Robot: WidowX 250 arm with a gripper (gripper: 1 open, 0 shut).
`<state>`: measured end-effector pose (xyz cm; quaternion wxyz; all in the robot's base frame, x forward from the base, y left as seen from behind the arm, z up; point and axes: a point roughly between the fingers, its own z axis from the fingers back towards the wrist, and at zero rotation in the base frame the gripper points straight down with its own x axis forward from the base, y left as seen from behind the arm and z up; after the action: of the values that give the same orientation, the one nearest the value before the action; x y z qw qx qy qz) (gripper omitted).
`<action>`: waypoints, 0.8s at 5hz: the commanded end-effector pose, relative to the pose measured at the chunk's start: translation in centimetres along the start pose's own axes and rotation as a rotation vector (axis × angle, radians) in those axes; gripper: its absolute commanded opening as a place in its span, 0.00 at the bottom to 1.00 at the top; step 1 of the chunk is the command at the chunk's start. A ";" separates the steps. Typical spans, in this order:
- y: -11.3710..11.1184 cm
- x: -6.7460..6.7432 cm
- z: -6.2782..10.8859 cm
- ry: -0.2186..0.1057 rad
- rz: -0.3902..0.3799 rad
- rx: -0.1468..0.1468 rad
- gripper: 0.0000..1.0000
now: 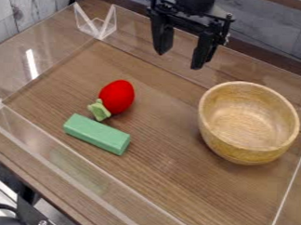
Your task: Move the red fruit to the right
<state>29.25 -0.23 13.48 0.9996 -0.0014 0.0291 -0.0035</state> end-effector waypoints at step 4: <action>8.5 -3.5 -2.9 -0.072 0.092 0.050 1.00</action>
<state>25.37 8.01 9.36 0.9986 0.0164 0.0219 0.0447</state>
